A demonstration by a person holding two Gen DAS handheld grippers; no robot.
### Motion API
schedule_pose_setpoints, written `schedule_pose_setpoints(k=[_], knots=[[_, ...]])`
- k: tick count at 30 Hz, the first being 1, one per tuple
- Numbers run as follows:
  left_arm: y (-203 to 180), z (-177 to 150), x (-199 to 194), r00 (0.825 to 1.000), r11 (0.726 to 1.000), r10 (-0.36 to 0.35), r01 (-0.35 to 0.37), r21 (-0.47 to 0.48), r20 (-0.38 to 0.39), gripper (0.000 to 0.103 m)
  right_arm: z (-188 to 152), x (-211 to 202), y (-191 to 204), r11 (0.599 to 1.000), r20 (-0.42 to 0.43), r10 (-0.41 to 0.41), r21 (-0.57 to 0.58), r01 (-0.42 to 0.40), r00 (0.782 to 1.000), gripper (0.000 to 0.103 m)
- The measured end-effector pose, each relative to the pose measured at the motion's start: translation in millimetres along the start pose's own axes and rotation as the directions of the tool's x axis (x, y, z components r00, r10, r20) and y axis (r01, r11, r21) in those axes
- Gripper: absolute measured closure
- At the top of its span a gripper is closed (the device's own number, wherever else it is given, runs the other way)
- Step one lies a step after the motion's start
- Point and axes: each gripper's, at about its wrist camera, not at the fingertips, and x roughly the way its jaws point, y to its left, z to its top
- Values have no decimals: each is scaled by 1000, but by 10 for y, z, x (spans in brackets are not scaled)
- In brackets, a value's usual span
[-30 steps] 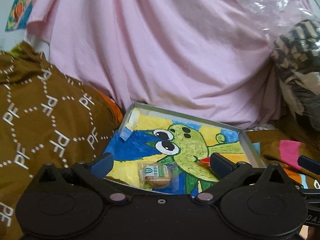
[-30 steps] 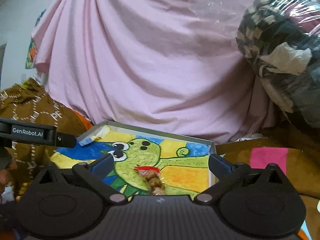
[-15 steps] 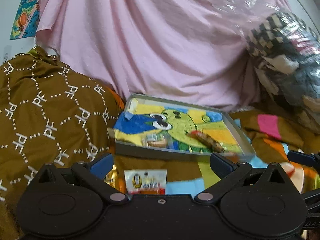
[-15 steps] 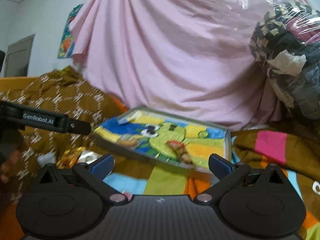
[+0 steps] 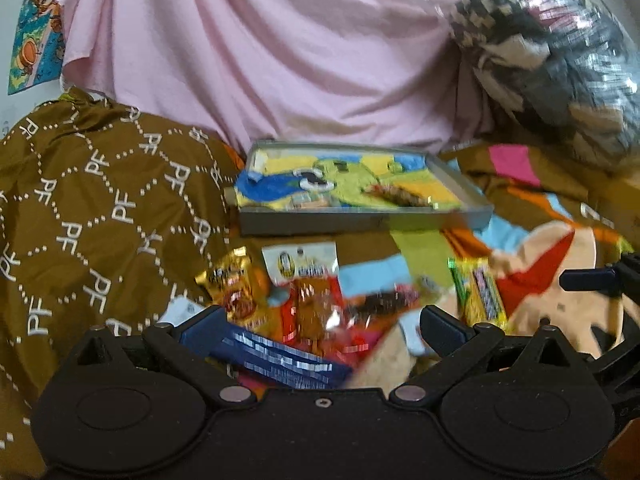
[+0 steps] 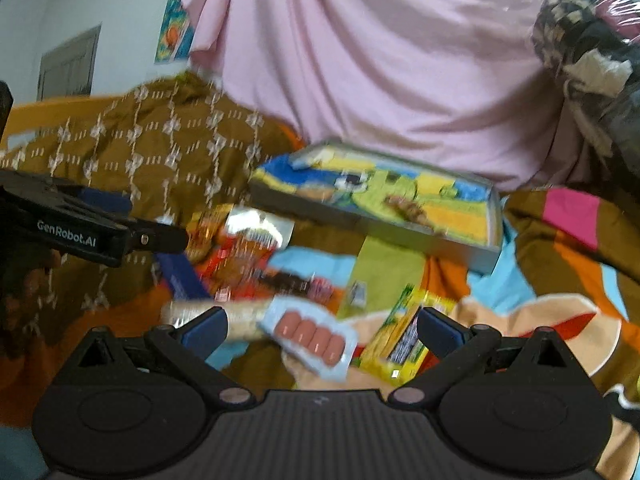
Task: Organize snacks
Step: 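Grasp the pink sausage pack with the right tool while the left tool approaches the rice-cracker bar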
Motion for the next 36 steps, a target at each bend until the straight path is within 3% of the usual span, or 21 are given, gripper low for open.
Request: schedule_pose_setpoints(k=[5, 11, 36], knots=[[-15, -132, 110, 996, 999, -23, 25, 25, -87, 1, -144, 81, 75, 1000, -87, -2, -17, 1, 996, 0], [-89, -202, 171, 992, 996, -17, 28, 88, -128, 1, -237, 153, 131, 1000, -135, -16, -11, 14, 991, 0], [-167, -295, 380, 973, 987, 23, 14, 159, -228, 1, -217, 425, 35, 998, -229, -69, -4, 70, 971, 0]])
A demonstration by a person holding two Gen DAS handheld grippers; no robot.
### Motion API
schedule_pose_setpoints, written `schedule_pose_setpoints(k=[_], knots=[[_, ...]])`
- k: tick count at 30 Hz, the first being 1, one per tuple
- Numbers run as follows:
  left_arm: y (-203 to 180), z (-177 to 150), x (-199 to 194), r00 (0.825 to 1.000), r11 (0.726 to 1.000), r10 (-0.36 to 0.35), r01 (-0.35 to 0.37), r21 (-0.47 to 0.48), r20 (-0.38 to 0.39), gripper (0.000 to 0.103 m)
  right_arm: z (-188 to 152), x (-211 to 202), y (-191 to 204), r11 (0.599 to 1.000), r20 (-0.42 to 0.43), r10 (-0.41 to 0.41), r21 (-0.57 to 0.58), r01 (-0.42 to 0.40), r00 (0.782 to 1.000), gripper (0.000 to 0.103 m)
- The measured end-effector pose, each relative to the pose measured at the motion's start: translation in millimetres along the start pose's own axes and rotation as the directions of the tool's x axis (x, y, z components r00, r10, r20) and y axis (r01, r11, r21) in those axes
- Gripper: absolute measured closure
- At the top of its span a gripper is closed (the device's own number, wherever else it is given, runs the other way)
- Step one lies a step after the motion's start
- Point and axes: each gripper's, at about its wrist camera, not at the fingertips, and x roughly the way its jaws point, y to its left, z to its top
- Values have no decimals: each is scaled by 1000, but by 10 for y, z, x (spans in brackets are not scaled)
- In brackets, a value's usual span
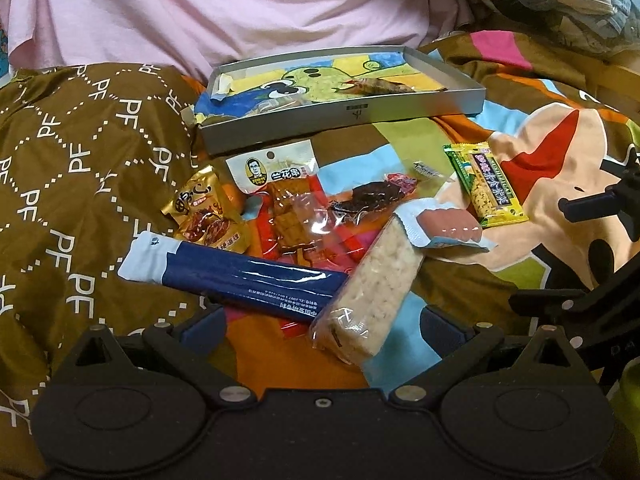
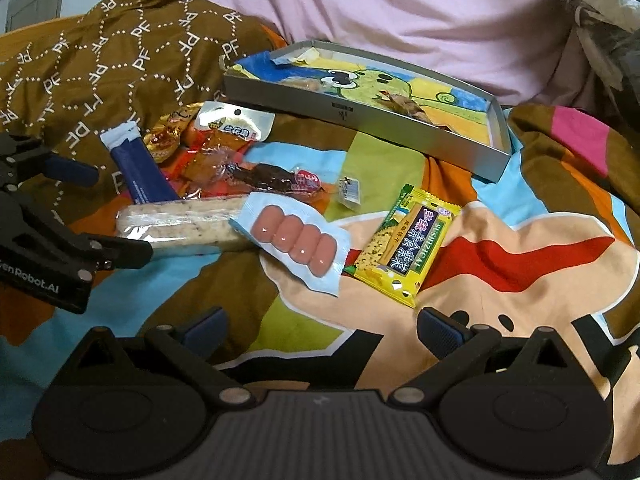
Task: Organize snacks
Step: 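Grasp the pink sausage pack with the right tool while the left tool approaches the rice-cracker bar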
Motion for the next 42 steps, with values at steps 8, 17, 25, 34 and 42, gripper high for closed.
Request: schedule_pose_setpoints(k=[8, 17, 25, 34, 42], knots=[[10, 13, 61, 1000, 1000, -3, 3, 3, -15, 1, 121, 160, -14, 984, -13, 67, -164, -68, 998, 0], [97, 62, 126, 999, 999, -44, 44, -14, -13, 1, 423, 447, -99, 914, -38, 209, -348, -209, 977, 0], [193, 69, 154, 988, 986, -156, 155, -67, -12, 1, 667, 784, -88, 854, -147, 275, -416, -312, 950, 0], [283, 58, 242, 961, 955, -274, 269, -125, -30, 1, 649, 862, -148, 886, -222, 322, -273, -376, 920, 21], [352, 40, 304, 926, 910, -378, 367, -191, -23, 1, 503, 673, -210, 928, -192, 351, -57, -367, 917, 37]])
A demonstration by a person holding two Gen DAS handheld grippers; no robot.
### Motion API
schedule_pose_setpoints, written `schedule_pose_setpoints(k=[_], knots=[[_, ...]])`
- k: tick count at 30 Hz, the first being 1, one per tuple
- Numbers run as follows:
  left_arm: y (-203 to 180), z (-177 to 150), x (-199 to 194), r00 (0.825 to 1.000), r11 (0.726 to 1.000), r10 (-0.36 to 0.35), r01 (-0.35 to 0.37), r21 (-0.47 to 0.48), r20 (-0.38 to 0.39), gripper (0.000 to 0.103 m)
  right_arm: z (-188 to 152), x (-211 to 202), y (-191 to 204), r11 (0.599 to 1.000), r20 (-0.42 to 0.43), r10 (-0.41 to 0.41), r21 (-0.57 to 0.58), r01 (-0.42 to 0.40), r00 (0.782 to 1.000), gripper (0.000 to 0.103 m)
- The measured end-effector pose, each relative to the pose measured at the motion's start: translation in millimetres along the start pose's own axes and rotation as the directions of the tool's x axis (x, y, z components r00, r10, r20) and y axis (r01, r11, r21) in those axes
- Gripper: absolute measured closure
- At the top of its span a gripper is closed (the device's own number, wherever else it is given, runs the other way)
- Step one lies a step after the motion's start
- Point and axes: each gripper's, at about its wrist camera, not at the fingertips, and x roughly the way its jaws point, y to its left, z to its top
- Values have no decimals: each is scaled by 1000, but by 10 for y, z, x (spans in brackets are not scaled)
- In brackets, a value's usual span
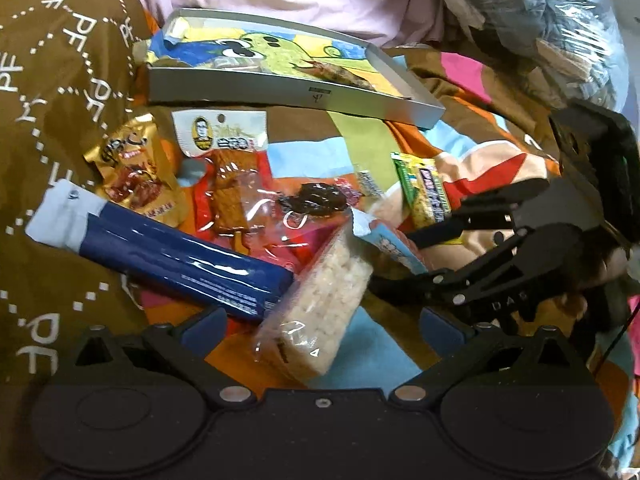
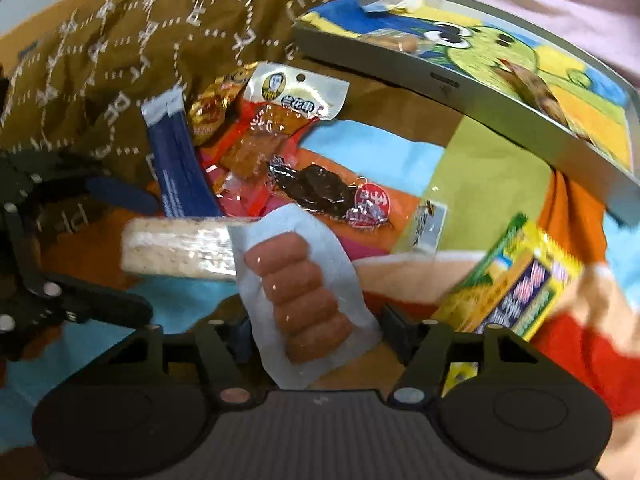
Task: Organize snacks
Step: 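Grasp the pink sausage pack with the right tool while the left tool approaches the rice-cracker bar, then close the left tool on the white rice-cracker bar while the right tool lifts the sausage pack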
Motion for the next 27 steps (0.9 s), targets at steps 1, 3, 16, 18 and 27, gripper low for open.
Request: schedule_pose_setpoints(k=[1, 3, 16, 18, 27], knots=[[0, 0, 8, 1000, 1000, -7, 7, 2, -2, 1, -30, -28, 14, 1000, 10, 5, 14, -5, 1000, 38], [-10, -7, 14, 1000, 1000, -16, 16, 6, -5, 1, -101, -83, 48, 999, 26, 11, 49, -13, 1000, 39], [-148, -5, -25, 998, 993, 49, -55, 106, 50, 1, -544, -442, 299, 986, 86, -85, 149, 72, 993, 70], [-169, -11, -8, 997, 989, 61, -66, 129, 40, 1, -577, -461, 360, 989, 110, -115, 109, 103, 987, 67], [-305, -15, 48, 982, 915, 185, -184, 358, 32, 1, -548, -322, 672, 942, 192, -250, -178, 284, 949, 49]])
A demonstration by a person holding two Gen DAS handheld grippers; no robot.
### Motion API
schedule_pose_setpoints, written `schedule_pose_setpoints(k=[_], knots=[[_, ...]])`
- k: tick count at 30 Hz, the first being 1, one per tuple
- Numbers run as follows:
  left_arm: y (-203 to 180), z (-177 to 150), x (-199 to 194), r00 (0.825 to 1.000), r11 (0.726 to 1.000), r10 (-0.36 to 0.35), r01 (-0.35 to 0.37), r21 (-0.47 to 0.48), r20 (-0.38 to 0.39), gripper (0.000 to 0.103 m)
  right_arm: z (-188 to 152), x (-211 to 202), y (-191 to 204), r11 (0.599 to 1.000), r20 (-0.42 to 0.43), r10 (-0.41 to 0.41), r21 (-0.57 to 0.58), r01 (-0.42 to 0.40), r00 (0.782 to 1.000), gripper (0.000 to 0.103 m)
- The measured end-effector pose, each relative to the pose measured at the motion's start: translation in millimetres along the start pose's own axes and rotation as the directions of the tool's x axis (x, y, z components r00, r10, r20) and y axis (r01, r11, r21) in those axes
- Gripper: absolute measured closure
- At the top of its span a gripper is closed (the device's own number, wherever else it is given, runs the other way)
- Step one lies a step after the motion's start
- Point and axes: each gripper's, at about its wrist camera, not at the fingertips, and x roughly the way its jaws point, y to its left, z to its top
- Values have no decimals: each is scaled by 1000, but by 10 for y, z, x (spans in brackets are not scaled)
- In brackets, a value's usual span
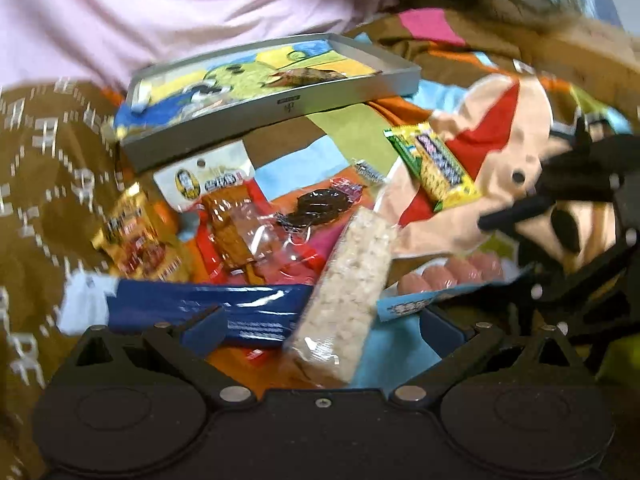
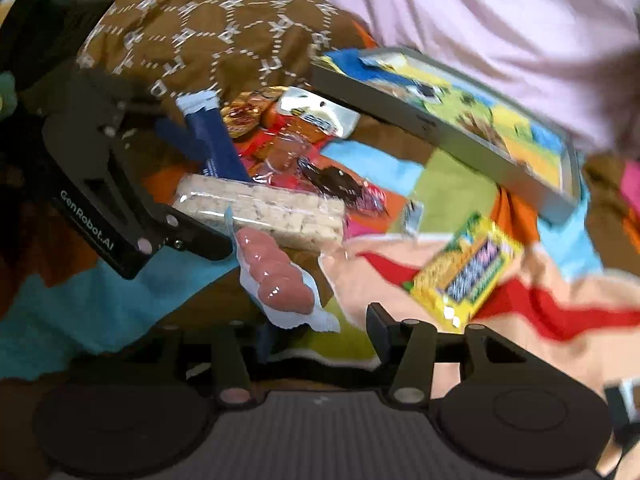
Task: Organize snacks
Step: 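Close the left tool on the white rice-cracker bar while the right tool lifts the sausage pack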
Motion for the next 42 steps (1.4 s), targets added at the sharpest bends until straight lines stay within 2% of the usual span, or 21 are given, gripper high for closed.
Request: schedule_pose_setpoints(k=[2, 7, 9, 10, 12, 17, 20, 24, 26, 28, 32, 35, 39, 42], knots=[[-25, -6, 5, 1000, 999, 20, -20, 40, 3, 3, 24, 41, 108, 996, 26, -30, -83, 32, 999, 49], [-10, -12, 16, 1000, 998, 24, -24, 52, 7, 6, 44, 131, 333, 957, 72, -84, -271, 101, 994, 52], [1, -15, 19, 1000, 998, 27, -27, 55, 11, 8, 43, 138, 359, 953, 67, -82, -288, 98, 994, 63], [-9, -10, 27, 999, 998, 30, -30, 57, 12, 10, 40, 140, 364, 953, 59, -81, -287, 94, 995, 71], [-21, -9, 24, 999, 997, 36, -37, 71, 18, 11, 33, 139, 366, 957, 47, -93, -273, 102, 995, 73], [-95, -5, 35, 999, 991, 31, -35, 130, 33, 21, 71, 67, 176, 994, 8, -68, -85, 68, 998, 73], [-171, 1, 76, 999, 980, 25, -33, 196, 43, 27, 110, -8, 20, 998, 1, -38, 58, 38, 999, 74], [-327, 14, 184, 995, 932, 50, -76, 353, 82, 36, 125, -49, -176, 974, -12, 20, 224, -17, 1000, 76], [-371, 16, 234, 994, 909, 55, -88, 408, 92, 42, 121, -36, -249, 964, -18, 31, 265, -25, 999, 76], [-379, 14, 264, 994, 899, 56, -91, 429, 93, 44, 111, -6, -280, 961, -27, 26, 276, -18, 999, 77], [-332, 21, 279, 997, 909, 23, -50, 414, 71, 55, 108, 72, -333, 951, -43, 33, 309, -18, 999, 79], [-270, 51, 282, 999, 932, -9, -6, 363, 38, 63, 111, 150, -382, 939, -54, 44, 344, -23, 998, 79], [-81, 129, 302, 997, 977, -73, 74, 201, -10, 64, 100, 232, -472, 918, -50, 77, 393, -51, 996, 78], [68, 171, 326, 989, 988, -144, 146, 52, -39, 64, 88, 271, -498, 908, -46, 98, 413, -70, 994, 77]])
